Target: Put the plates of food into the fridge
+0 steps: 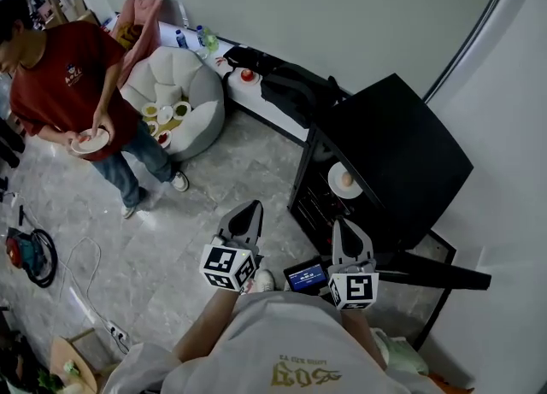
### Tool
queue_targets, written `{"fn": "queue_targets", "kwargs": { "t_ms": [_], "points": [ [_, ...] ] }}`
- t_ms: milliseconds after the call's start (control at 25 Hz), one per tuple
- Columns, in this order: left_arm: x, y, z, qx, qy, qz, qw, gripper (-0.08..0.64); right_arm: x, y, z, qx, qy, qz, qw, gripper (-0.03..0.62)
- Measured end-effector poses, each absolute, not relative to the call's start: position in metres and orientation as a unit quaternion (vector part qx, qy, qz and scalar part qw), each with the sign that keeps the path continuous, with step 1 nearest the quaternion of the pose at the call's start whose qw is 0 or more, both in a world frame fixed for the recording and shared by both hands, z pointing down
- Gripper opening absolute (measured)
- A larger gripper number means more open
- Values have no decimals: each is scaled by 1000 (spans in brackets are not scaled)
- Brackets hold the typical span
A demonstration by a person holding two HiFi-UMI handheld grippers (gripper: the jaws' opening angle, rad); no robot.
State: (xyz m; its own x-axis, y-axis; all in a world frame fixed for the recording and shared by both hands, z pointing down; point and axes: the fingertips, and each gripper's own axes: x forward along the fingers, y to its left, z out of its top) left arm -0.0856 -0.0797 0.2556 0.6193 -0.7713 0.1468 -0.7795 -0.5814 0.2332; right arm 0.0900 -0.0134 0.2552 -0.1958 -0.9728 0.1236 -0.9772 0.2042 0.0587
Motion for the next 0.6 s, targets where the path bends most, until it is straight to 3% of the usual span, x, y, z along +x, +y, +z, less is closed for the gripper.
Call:
{"fn": "queue_targets", "kwargs": {
  "t_ms": [600],
  "points": [
    [-95, -80, 260, 886, -442, 26, 138, 6, 98, -17, 257, 648, -756, 4, 89, 9]
  ]
}}
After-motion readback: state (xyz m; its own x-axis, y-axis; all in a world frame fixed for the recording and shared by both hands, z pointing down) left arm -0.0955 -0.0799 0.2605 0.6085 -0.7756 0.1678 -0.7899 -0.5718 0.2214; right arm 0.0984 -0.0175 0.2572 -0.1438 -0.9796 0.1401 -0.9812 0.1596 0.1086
